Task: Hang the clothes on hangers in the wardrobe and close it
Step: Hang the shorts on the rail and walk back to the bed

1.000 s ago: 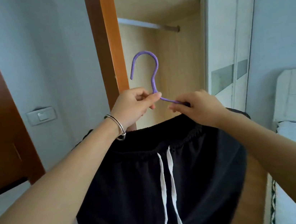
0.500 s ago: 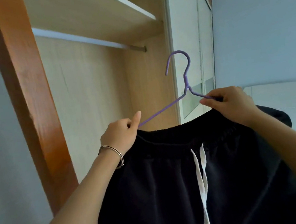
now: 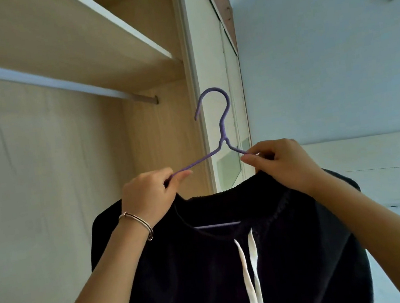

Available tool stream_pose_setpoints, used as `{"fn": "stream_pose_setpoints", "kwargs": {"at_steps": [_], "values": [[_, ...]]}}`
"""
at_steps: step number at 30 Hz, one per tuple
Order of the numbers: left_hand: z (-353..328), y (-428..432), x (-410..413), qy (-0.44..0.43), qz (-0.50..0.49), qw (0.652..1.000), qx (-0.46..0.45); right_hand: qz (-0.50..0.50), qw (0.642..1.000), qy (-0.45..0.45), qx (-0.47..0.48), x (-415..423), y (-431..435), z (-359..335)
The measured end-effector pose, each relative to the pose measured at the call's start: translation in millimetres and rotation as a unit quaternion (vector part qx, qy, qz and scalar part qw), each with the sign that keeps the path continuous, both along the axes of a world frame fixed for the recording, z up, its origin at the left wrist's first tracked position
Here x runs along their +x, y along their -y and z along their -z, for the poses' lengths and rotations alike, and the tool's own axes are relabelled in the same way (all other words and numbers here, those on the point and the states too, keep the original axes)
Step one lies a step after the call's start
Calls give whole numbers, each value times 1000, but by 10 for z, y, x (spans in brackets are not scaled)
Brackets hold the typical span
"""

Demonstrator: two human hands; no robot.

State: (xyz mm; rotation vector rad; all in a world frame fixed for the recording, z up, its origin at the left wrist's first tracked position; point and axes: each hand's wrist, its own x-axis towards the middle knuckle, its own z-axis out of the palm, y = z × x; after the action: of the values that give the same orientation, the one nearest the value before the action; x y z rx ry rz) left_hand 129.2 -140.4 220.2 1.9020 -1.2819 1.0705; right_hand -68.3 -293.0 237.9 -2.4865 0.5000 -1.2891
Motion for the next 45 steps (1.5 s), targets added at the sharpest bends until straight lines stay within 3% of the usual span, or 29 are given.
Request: {"fn": "stream_pose_setpoints", "kwargs": {"at_steps": [3, 7, 13, 17, 26, 30, 33, 41, 45], "values": [[-107, 116, 339, -13, 11, 1000, -23, -1, 1000, 21, 3, 132, 188, -68], [-185, 136, 727, -45, 24, 997, -52, 60, 997, -54, -3, 292, 418, -46], [-221, 196, 1127, -35, 33, 994, -93, 80, 996, -3, -48, 839, 608, -151], [-339, 261, 1363, -29, 33, 994, -103, 76, 993, -30, -86, 1251, 691, -290], [-580, 522, 1928, -19, -57, 994, -91, -10, 984, -34, -173, 2303, 1174, -622], [-698, 482, 2177, -65, -108, 987, -101, -190, 973, -93, -91, 2539, 1364, -898], [-853, 480, 2372, -86, -134, 981, -107, -239, 956, -147, -85, 2688, 1545, -1075], [-1340, 668, 3035, -132, -150, 972, -127, -85, 988, 4, -128, 3325, 1458, -1225], [-1577, 802, 3367, -145, -172, 966, -131, -41, 990, 33, -133, 3508, 1399, -1384]]}}
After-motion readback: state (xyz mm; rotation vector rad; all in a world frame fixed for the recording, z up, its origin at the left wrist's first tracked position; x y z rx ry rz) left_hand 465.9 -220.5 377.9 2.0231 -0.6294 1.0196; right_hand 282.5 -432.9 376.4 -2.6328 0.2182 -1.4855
